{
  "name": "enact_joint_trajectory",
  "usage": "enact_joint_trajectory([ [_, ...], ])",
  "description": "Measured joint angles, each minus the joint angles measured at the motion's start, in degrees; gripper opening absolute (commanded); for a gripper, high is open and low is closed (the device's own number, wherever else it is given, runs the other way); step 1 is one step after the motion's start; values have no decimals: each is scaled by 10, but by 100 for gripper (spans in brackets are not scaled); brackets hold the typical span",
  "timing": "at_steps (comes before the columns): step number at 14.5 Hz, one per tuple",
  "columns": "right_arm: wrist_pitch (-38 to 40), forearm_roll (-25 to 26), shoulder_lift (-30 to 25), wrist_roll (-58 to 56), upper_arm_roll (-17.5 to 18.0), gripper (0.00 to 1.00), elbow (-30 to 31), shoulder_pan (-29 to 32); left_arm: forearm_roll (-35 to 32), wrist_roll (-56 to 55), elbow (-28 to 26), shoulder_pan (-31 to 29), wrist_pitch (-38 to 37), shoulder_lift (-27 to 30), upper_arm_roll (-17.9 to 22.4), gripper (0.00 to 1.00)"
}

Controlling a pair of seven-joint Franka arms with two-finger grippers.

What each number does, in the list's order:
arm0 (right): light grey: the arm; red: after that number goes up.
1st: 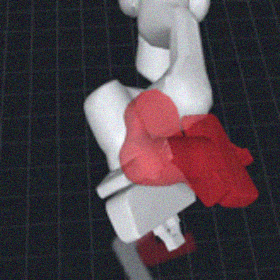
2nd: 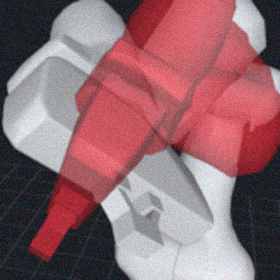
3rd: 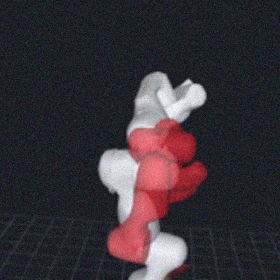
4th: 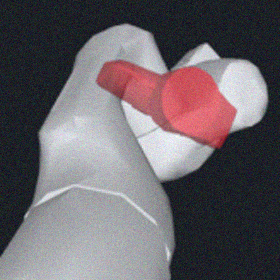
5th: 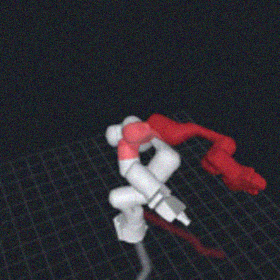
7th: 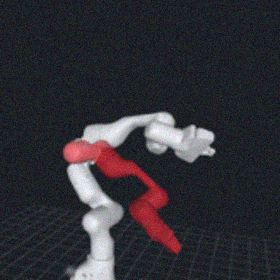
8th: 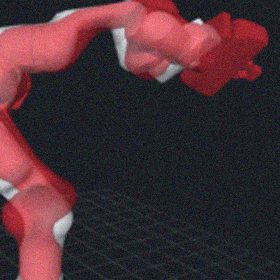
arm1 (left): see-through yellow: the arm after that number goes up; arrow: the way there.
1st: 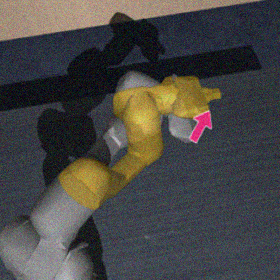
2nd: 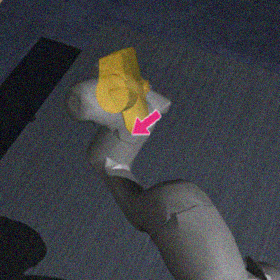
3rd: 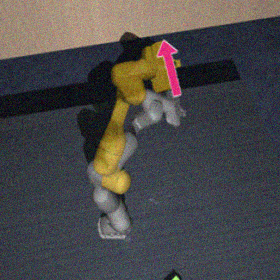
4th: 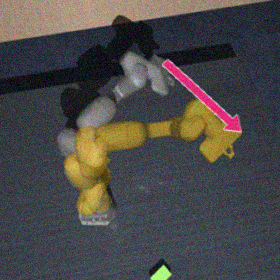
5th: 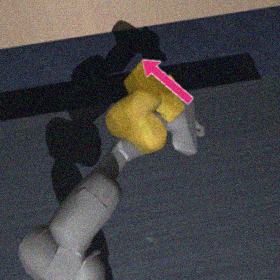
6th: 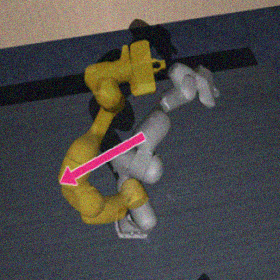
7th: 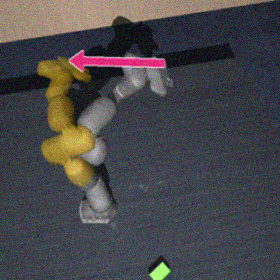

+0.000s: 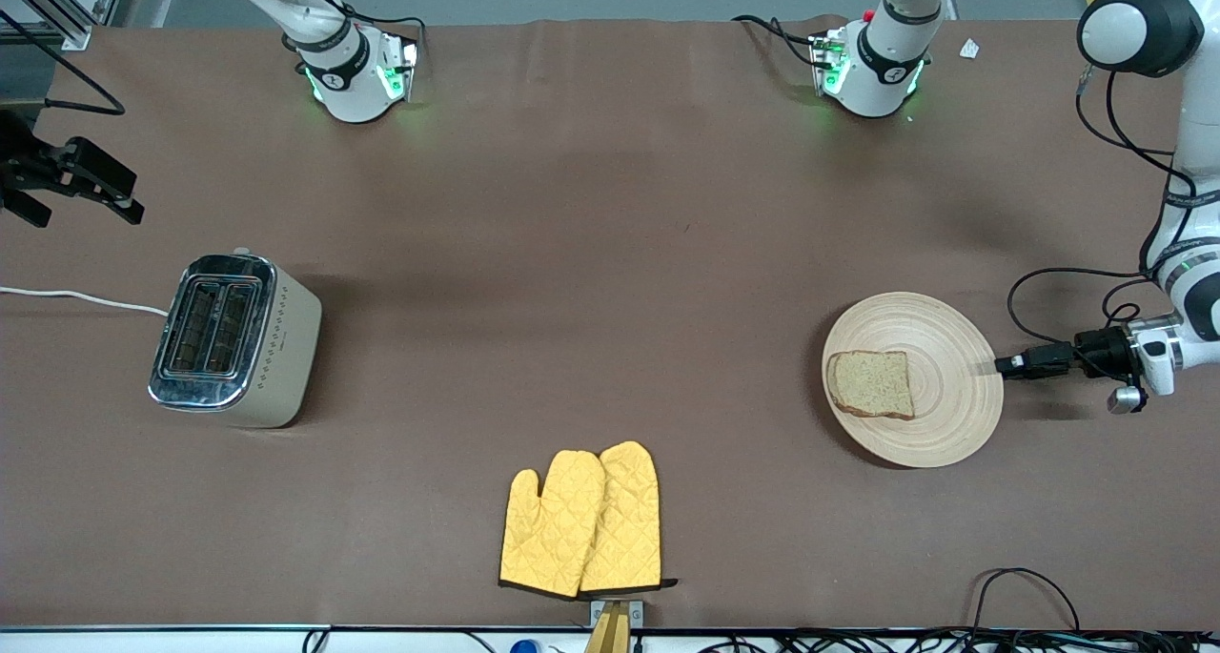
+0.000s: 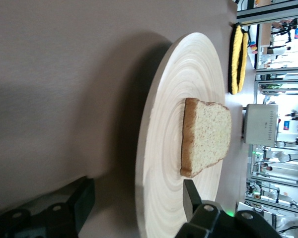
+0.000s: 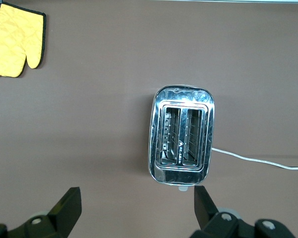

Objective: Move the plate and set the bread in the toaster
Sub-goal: 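Grip the plate rim with the left gripper and slide it toward the toaster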

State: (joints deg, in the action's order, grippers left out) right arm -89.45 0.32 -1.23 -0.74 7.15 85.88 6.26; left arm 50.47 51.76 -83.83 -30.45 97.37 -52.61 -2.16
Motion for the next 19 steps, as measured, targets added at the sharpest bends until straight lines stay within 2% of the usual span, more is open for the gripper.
enact_joint_trajectory([
  [2, 0, 0, 0, 0, 0, 100, 0, 0, 4, 0, 0, 2, 0, -5, -6, 51],
  [3, 0, 0, 0, 0, 0, 100, 0, 0, 5, 0, 0, 2, 0, -7, -10, 41],
  [6, 0, 0, 0, 0, 0, 100, 0, 0, 7, 0, 1, 2, 0, -11, -20, 3],
  [7, 0, 0, 0, 0, 0, 100, 0, 0, 7, 0, 1, 3, 0, -12, -23, 0],
  [11, 0, 0, 0, 0, 1, 100, 0, 0, 7, -2, 1, 4, 3, -21, -44, 0],
  [15, 0, 0, 0, 0, 1, 100, 0, -1, 9, -57, 6, 13, 4, -21, -106, 0],
  [17, 0, 0, 0, 0, 1, 100, 0, -1, 10, -75, 14, 53, 11, -21, -122, 0],
  [19, 0, 0, 0, 0, 1, 100, 0, -1, 28, -82, 17, 119, 43, -21, -129, 0],
])
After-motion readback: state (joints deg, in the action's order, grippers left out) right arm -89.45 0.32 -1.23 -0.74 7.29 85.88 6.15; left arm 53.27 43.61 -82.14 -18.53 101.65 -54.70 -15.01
